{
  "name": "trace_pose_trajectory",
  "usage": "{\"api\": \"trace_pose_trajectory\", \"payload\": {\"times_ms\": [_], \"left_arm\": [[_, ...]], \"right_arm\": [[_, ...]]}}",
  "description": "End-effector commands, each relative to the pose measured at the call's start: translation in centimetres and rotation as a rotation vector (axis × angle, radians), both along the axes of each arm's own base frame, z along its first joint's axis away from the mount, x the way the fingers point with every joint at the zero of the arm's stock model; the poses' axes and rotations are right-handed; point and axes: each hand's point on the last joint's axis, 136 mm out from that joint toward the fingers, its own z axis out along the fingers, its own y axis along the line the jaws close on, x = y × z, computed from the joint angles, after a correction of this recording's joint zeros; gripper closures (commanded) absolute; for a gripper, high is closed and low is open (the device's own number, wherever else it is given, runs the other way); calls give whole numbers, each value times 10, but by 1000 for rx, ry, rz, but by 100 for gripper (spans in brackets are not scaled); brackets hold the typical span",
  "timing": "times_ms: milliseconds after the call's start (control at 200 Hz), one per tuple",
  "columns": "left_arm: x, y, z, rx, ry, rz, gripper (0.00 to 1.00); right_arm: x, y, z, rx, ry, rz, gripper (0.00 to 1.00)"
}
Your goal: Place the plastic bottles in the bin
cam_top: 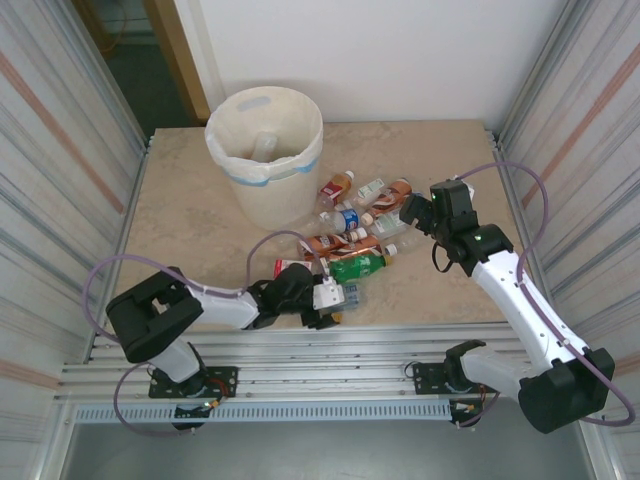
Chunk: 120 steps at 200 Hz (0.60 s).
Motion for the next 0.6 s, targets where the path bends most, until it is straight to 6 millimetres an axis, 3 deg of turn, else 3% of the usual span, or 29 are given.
{"api": "trace_pose_trajectory", "payload": {"times_ms": [0,326,516,596], "left_arm": [[-1,-9,2,-5,4,-26,24],[-1,-11,-5,17,22,-31,37],[-2,-12,0,9,14,-37,50],[-2,-13,5,3,8,-43,51]], "right_arm": [[-2,-4,-1,9,16,-29,2],[-5,-9,-2,6,17,-40,2],[-6,-12,-2,9,11,-47,2],[-6,-12,-2,10,13,-49,2]]}}
